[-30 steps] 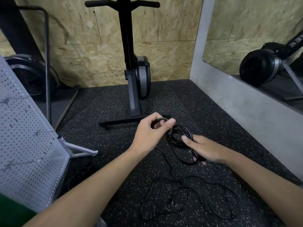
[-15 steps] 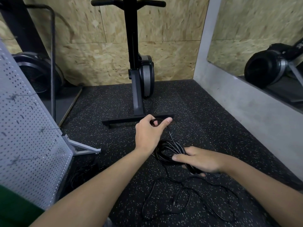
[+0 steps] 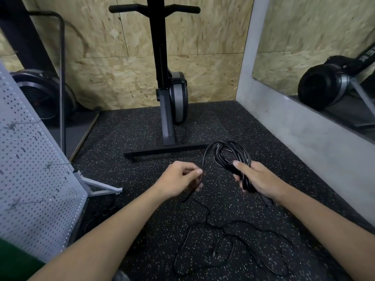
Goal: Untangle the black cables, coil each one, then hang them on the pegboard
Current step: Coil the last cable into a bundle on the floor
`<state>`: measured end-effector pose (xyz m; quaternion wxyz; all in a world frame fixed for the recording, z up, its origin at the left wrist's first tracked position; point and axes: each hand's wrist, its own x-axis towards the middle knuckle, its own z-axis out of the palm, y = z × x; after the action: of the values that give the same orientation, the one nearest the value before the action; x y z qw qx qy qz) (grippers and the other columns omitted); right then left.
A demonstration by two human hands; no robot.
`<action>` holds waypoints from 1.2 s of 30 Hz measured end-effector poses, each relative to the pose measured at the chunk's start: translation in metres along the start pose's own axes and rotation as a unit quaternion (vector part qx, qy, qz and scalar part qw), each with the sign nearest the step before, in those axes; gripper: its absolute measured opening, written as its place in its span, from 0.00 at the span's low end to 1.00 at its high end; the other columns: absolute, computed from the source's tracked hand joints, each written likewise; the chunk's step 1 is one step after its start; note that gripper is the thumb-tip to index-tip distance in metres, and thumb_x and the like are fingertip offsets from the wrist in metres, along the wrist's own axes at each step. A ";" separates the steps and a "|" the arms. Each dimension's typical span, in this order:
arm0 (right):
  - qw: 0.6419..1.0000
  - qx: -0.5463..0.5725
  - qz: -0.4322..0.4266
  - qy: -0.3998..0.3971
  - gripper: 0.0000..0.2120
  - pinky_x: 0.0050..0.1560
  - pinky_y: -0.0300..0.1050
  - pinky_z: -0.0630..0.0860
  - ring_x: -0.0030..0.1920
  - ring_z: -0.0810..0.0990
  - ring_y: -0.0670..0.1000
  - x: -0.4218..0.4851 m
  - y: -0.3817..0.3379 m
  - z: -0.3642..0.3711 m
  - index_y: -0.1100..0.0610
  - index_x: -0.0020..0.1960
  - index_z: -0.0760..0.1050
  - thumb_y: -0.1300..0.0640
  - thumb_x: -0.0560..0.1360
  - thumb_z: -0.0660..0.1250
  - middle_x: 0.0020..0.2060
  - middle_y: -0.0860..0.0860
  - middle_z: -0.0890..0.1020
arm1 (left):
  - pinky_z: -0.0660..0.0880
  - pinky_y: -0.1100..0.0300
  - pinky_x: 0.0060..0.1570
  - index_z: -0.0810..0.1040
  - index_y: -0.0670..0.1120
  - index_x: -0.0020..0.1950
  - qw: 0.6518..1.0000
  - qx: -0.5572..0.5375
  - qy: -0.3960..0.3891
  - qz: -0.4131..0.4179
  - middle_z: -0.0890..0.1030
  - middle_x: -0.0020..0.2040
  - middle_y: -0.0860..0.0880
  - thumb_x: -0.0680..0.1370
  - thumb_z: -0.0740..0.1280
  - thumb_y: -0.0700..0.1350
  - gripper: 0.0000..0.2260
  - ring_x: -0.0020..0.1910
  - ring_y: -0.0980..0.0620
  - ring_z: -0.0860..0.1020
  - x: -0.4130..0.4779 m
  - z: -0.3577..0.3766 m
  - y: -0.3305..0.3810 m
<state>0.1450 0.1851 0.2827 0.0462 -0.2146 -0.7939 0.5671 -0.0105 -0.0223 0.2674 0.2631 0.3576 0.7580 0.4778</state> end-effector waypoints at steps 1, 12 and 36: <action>1.000 -0.014 -0.010 0.014 0.20 0.34 0.39 0.76 0.32 0.78 0.48 0.000 -0.001 0.001 0.61 0.47 0.77 0.46 0.85 0.60 0.34 0.51 0.80 | 0.81 0.60 0.41 0.83 0.41 0.54 0.999 -0.032 0.002 -0.007 0.88 0.43 0.44 0.85 0.66 0.46 0.10 0.43 0.46 0.87 -0.001 0.006 0.004; 0.998 -0.033 -0.046 -0.035 0.25 0.59 0.46 0.78 0.49 0.87 0.48 -0.005 -0.002 0.024 0.57 0.52 0.85 0.38 0.84 0.59 0.45 0.51 0.89 | 0.82 0.53 0.54 0.86 0.42 0.44 0.999 -0.031 0.029 0.028 0.87 0.38 0.47 0.83 0.70 0.48 0.13 0.42 0.47 0.87 0.005 0.046 0.015; 0.951 0.257 -0.049 0.162 0.14 0.43 0.50 0.85 0.35 0.82 0.52 -0.008 -0.027 -0.006 0.61 0.58 0.79 0.53 0.78 0.74 0.39 0.55 0.82 | 0.77 0.61 0.48 0.84 0.50 0.53 0.965 0.206 -0.162 0.019 0.85 0.48 0.54 0.84 0.68 0.50 0.07 0.45 0.59 0.82 0.014 0.057 -0.029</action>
<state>0.1462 0.1798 0.3111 0.2555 -0.2457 -0.6123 0.7067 0.0153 0.0109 0.2174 0.2938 0.4907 0.7807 0.2518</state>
